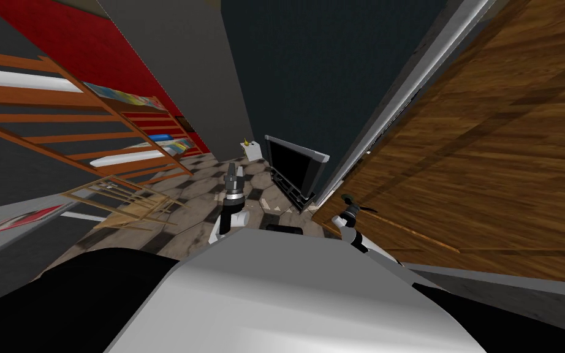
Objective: Pull the door open
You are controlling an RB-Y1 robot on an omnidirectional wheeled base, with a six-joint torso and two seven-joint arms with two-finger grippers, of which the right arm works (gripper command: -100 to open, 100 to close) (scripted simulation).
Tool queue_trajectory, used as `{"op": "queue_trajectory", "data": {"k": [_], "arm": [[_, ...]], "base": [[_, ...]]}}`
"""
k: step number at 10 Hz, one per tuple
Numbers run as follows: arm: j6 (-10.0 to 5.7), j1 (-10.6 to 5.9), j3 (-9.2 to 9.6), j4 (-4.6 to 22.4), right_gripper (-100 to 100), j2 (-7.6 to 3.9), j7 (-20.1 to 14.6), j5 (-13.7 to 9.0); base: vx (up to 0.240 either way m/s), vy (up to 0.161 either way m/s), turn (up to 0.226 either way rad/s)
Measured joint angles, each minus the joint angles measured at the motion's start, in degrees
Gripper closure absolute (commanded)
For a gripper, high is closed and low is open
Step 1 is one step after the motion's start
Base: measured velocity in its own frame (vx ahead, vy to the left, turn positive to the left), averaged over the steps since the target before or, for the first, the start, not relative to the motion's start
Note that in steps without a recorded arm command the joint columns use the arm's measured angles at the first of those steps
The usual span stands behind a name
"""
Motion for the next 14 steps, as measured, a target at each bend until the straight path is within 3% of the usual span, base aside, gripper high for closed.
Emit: {"op": "queue_trajectory", "data": {"k": [1, 4, 5, 7, 8, 9, 10, 11, 14], "arm": [[0.39, 0.45, 0.17, -1.06, 100, 0.27, -0.18, 0.05], [-0.46, 0.49, 2.01, 0.98, 100, -1.42, -2.53, 0.81], [0.92, 1.77, 2.29, -1.87, 100, -0.44, -2.83, 0.91], [1.48, 2.31, 3.35, -2.09, 100, -0.57, -3.91, 1.34], [2.65, 3.75, 3.90, -5.05, 100, 0.27, -4.42, 1.55], [1.04, 2.15, 4.43, -1.26, 100, -1.24, -5.14, 1.80], [0.09, 2.09, 5.25, 0.07, 100, -1.89, -6.16, 2.14], [1.86, 3.72, 5.88, -3.52, 100, -0.88, -6.79, 2.38], [1.42, 2.69, 6.44, -2.05, 100, -1.79, -7.42, 2.63]], "base": [[-0.173, 0.083, -0.005], [-0.140, 0.034, 0.033], [-0.010, -0.018, 0.015], [0.026, -0.041, 0.045], [0.041, -0.057, 0.041], [0.082, -0.093, 0.088], [0.112, -0.123, 0.081], [0.083, -0.088, 0.043], [0.040, -0.040, 0.020]]}}
